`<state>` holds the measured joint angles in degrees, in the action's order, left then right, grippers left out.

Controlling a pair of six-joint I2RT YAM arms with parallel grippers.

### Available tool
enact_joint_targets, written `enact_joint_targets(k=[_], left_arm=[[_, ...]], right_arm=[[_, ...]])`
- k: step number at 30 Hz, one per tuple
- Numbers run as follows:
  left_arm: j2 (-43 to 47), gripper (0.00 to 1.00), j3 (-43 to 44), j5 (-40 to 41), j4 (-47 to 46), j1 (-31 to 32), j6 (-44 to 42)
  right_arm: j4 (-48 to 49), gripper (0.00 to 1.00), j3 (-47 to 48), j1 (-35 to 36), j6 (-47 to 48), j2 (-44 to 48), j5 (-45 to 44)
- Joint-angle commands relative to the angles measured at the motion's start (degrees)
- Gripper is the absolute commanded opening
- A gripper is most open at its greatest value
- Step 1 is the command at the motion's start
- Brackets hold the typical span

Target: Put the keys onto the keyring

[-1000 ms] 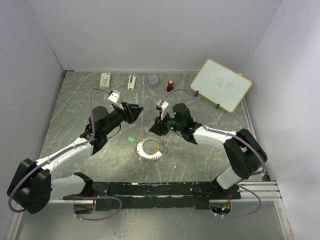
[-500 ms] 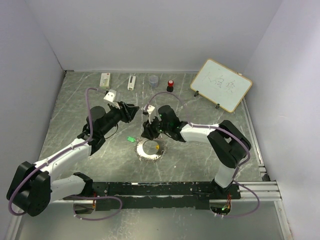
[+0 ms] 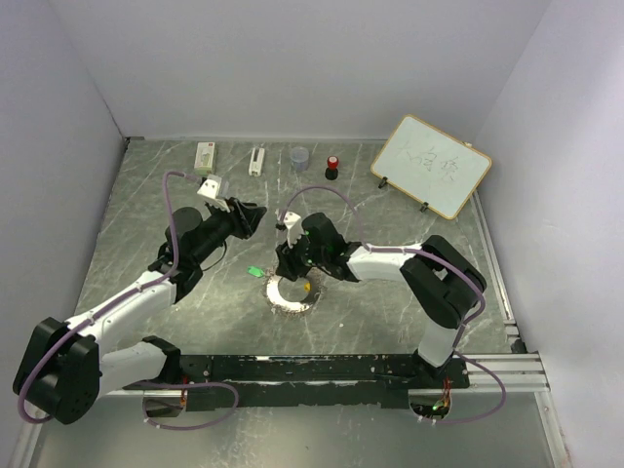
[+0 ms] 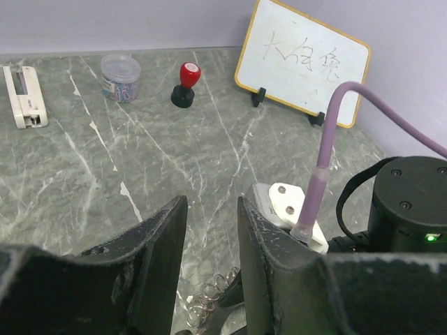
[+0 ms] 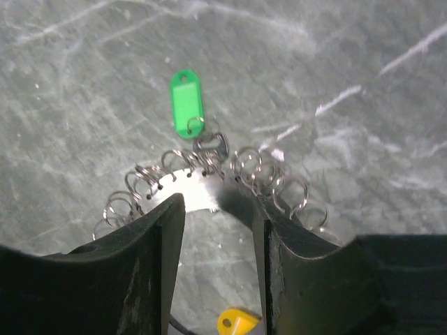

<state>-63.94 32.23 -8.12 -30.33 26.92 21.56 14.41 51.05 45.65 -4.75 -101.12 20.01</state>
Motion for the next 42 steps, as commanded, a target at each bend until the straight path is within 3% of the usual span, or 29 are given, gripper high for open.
enact_joint_targets(k=[1, 15, 22, 36, 42], left_arm=[[1.1, 0.46, -0.5, -0.5, -0.4, -0.8, 0.9], [2.0, 0.45, -0.9, -0.8, -0.3, -1.2, 1.5], [1.7, 0.45, -1.2, -1.2, -0.9, -1.3, 1.8], [0.5, 0.45, -1.0, -1.2, -0.2, -1.8, 0.7], [-0.9, 0.45, -0.9, -1.3, -1.1, -2.0, 0.3]], right_arm=[[-1.9, 0.44, -3.1, 0.1, -4.4, 0.6, -3.2], [-5.4, 0.48, -12.1, 0.1, -13.4, 6.5, -10.2], [-13.8, 0.55, -11.3, -0.5, -14.8, 8.0, -18.5], [-19.2, 0.65, -11.1, -14.1, -14.1, 9.9, -23.1], [-17.5, 0.66, -7.3, -13.0, -11.1, 15.9, -24.7]])
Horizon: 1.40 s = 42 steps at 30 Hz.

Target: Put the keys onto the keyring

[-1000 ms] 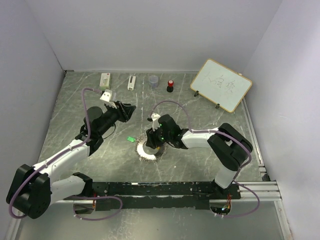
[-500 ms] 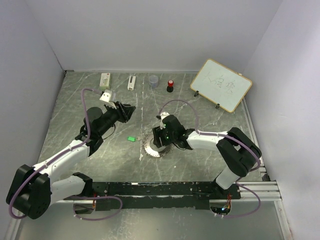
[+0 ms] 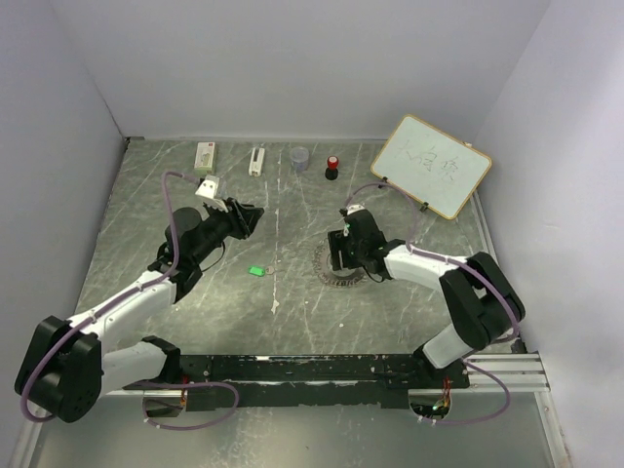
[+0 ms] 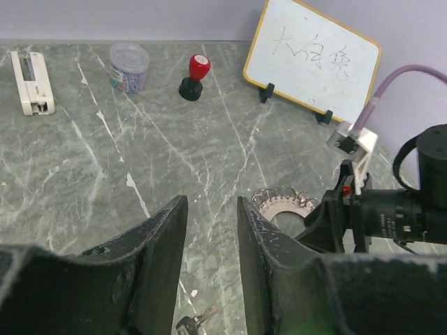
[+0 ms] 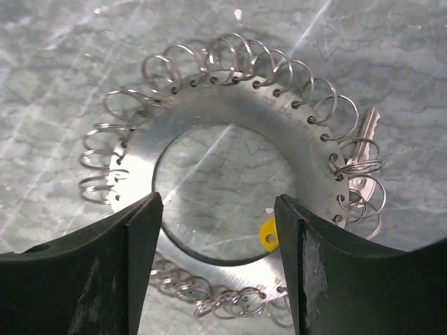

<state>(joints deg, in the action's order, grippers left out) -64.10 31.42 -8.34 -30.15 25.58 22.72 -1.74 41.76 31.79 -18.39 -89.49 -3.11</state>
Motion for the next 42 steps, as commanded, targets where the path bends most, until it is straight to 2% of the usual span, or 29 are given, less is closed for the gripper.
enact_joint_targets(k=[1, 5, 14, 27, 35, 42], left_arm=[[-1.1, 0.45, -0.1, -1.3, -1.5, -0.8, -0.8], [-2.6, 0.45, 0.0, -2.3, -2.6, -1.0, -0.3], [-3.2, 0.45, 0.1, -2.8, -2.8, -1.2, -0.1], [-2.7, 0.45, -0.4, -3.1, -3.1, -1.7, 0.1], [-2.1, 0.45, -0.5, -3.1, -2.8, -1.8, 0.2], [-1.5, 0.45, -0.5, -3.6, -3.4, -1.9, 0.9]], right_arm=[[-0.7, 0.66, 2.4, 1.1, 3.3, 5.2, -0.9], [-0.8, 0.66, 5.5, 3.6, 5.7, 4.5, 0.0], [-1.1, 0.66, 11.1, 6.8, 4.6, -5.2, 1.3], [-0.7, 0.63, 13.1, 10.5, 3.3, -11.6, 6.2], [-1.2, 0.58, 9.8, 13.7, 2.8, -11.2, 12.5], [-6.8, 0.56, 3.7, 19.3, -2.0, -4.7, 13.6]])
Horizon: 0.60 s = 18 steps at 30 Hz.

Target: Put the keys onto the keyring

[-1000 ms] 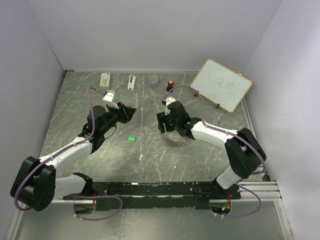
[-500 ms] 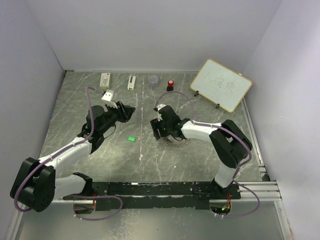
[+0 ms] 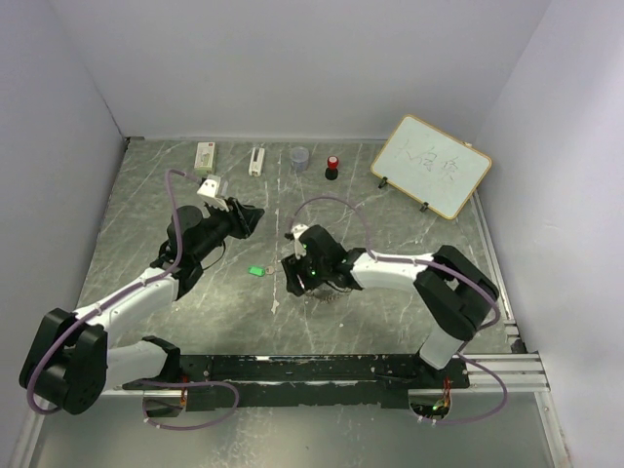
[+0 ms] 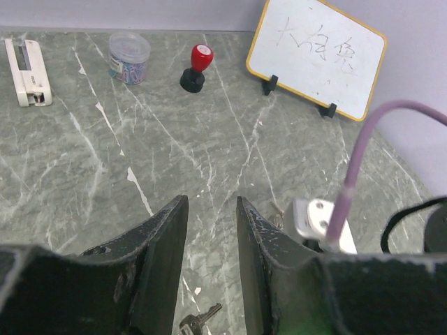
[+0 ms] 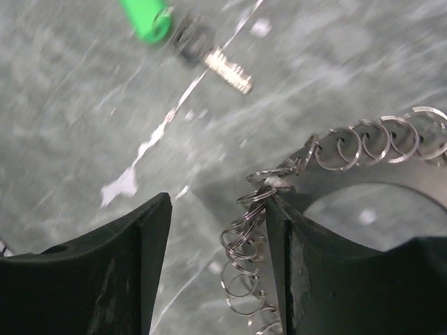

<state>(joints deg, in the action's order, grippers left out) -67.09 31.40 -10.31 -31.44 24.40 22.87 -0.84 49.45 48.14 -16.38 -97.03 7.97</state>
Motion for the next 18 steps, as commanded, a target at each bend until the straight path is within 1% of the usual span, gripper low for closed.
enact_joint_targets(k=[1, 3, 5, 8, 10, 12, 14, 18], left_arm=[[1.5, 0.45, -0.5, -1.9, -2.2, -0.7, 0.9], [1.8, 0.45, -0.3, -2.4, -2.3, -0.7, 1.1], [1.6, 0.45, 0.3, -2.8, -2.1, -0.7, 1.2], [1.1, 0.45, 1.7, -3.0, -0.9, -0.7, 1.0], [0.6, 0.45, 2.5, -2.9, -0.7, -0.7, 0.9], [-0.2, 0.44, 2.8, -2.9, -1.2, -0.7, 0.6], [-0.9, 0.44, 2.5, -3.0, -2.5, -0.7, 0.7], [-1.3, 0.44, 1.2, -3.1, -4.5, -0.7, 1.1]], right_arm=[[-9.0, 0.56, -4.6, 3.7, -4.8, 4.4, 2.3], [-11.5, 0.56, -5.0, 5.0, -5.6, 7.5, 0.0], [-13.5, 0.56, -4.0, 5.5, -5.7, 10.9, -4.1], [-15.4, 0.6, -0.3, 5.5, -4.9, 14.5, -11.9], [-15.0, 0.62, 2.2, 5.2, -3.5, 15.4, -16.5], [-14.6, 0.64, 4.7, 4.5, -2.3, 14.8, -18.9], [-14.5, 0.66, 7.2, 3.1, -1.7, 12.9, -19.0], [-14.9, 0.66, 9.9, 0.8, -3.8, 8.1, -18.0]])
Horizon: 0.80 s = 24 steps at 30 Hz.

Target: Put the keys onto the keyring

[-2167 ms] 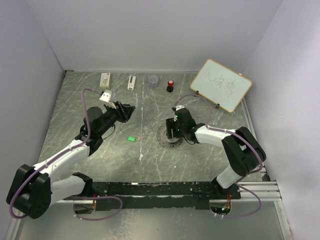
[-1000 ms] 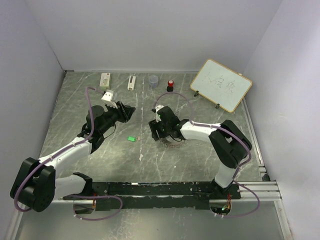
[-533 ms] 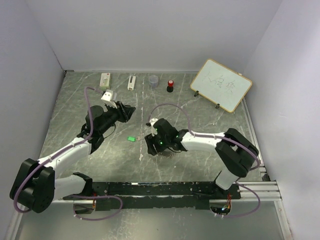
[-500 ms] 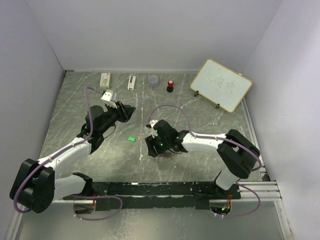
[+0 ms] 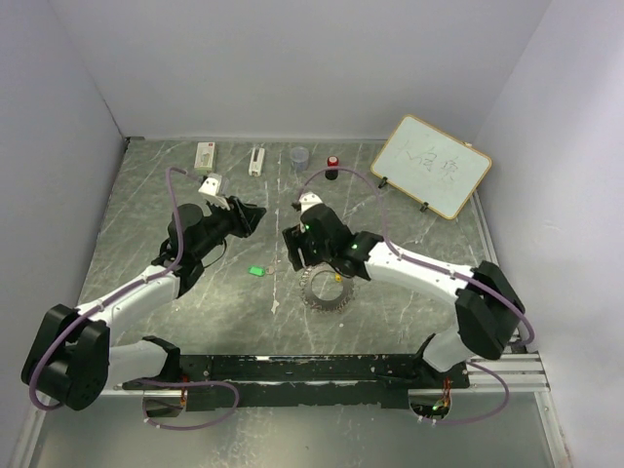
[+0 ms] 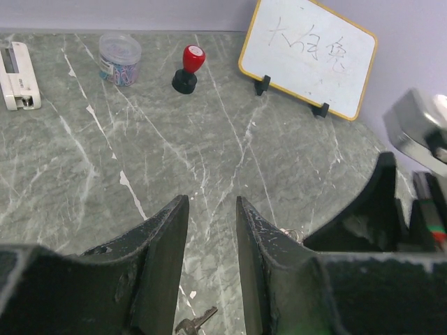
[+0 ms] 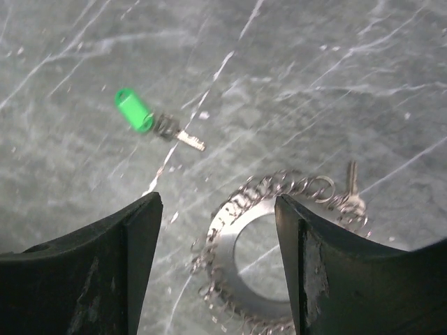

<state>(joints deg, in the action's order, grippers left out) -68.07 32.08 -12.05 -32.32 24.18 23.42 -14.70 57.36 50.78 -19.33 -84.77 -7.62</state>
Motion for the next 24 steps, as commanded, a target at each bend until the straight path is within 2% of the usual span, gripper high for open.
enact_joint_targets(k=[1, 13, 24], left_arm=[[-0.1, 0.44, 0.3, -1.3, -3.7, -0.5, 0.5], [2.2, 0.44, -1.8, -1.7, -3.6, -0.5, 0.7], [3.2, 0.44, -3.0, -1.5, -3.0, -0.5, 0.5]], right_arm=[[-0.8, 0.66, 1.8, -2.0, -1.6, -5.0, -1.9], [4.7, 0.59, -8.1, 0.9, -7.6, -2.0, 5.1], [7.0, 0.43, -8.3, 3.2, -6.4, -4.9, 3.8]])
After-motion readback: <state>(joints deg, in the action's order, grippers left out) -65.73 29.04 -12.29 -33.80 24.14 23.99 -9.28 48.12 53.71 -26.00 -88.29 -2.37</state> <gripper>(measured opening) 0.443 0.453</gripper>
